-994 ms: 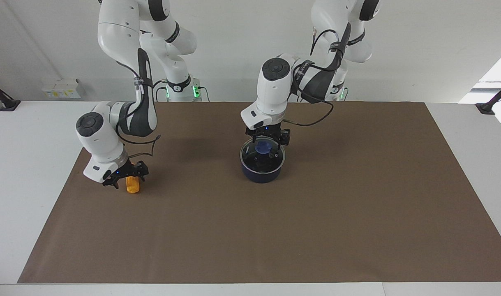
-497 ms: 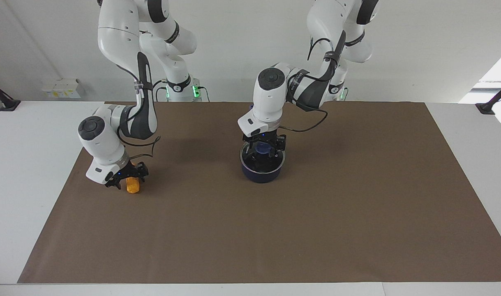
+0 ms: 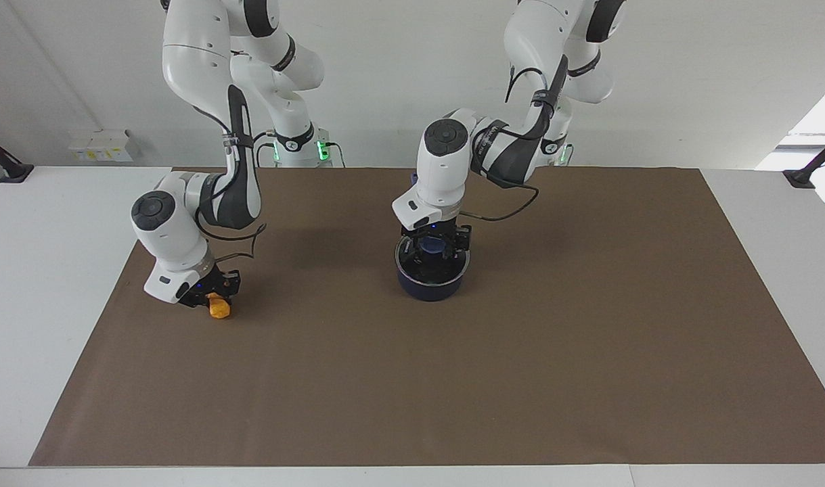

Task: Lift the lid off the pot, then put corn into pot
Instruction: 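Grasp the lid knob with the left gripper while the right gripper grasps corn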

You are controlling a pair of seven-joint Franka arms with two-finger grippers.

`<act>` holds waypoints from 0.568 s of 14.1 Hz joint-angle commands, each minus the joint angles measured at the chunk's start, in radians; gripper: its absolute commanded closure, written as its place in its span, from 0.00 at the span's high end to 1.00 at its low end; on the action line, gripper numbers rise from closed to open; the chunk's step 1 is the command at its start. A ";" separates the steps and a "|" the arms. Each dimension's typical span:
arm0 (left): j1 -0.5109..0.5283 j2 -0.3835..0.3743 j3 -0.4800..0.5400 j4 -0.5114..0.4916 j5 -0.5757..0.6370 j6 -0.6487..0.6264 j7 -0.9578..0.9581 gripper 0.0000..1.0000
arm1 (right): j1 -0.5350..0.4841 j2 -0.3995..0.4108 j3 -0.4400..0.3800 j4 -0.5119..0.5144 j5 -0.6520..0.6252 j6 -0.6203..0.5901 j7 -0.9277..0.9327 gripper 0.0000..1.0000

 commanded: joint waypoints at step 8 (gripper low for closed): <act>-0.013 -0.032 0.020 0.070 0.014 -0.115 -0.011 0.00 | 0.002 -0.209 0.048 0.080 0.008 -0.293 0.110 0.00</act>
